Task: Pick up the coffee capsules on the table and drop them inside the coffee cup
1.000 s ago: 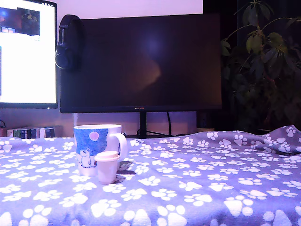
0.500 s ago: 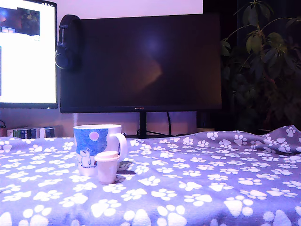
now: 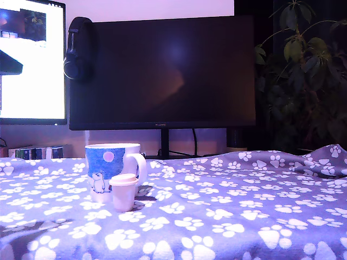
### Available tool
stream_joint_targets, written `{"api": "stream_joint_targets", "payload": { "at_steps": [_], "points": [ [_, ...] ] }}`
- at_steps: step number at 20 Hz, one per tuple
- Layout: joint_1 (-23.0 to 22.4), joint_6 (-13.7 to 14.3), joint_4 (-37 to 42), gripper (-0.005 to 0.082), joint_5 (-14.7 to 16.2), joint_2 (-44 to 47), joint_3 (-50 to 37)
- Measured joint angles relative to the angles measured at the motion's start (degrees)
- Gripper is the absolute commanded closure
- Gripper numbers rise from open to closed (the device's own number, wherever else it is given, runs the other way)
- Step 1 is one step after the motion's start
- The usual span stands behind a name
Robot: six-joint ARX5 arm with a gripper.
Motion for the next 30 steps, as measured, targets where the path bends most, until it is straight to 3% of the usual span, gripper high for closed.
{"api": "stream_joint_targets", "payload": {
  "at_steps": [14,20,21,22,24,25,30],
  "points": [
    [-10.58,1.92,3.08,0.079,-0.26,0.83,-6.67],
    [-11.39,2.21,-0.35,0.0774,-0.33,0.83,-6.67],
    [-11.39,2.21,-0.28,0.0723,-0.39,0.83,-6.67],
    [-11.39,2.21,-0.26,0.0615,-0.44,0.83,-6.67],
    [-11.39,2.21,-0.26,0.0278,-1.16,0.83,-6.67],
    [-11.39,1.92,-0.24,0.0176,-2.27,0.83,-6.67],
    [-11.39,1.77,-0.26,0.0152,-3.56,0.83,-6.67]
  ]
}}
